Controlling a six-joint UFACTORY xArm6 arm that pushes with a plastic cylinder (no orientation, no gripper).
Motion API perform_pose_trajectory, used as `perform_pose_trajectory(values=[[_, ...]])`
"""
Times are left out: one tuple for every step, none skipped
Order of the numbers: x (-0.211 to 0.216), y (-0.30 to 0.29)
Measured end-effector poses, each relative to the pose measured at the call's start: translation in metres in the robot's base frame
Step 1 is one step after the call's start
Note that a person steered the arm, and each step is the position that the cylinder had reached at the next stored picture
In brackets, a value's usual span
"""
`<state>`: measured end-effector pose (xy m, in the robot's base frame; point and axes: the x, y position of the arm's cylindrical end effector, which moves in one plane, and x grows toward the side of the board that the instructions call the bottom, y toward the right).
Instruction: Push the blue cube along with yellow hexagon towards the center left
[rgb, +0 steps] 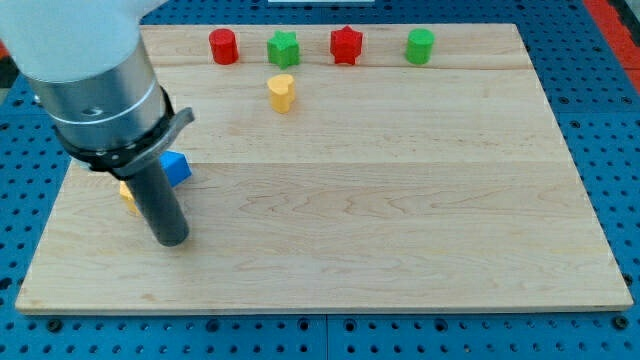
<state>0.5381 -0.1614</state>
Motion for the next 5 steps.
perform_pose_trajectory(values=[[-0.005, -0.013], [-0.005, -0.031], [-0.005, -0.056], [-0.005, -0.059], [-0.007, -0.059]])
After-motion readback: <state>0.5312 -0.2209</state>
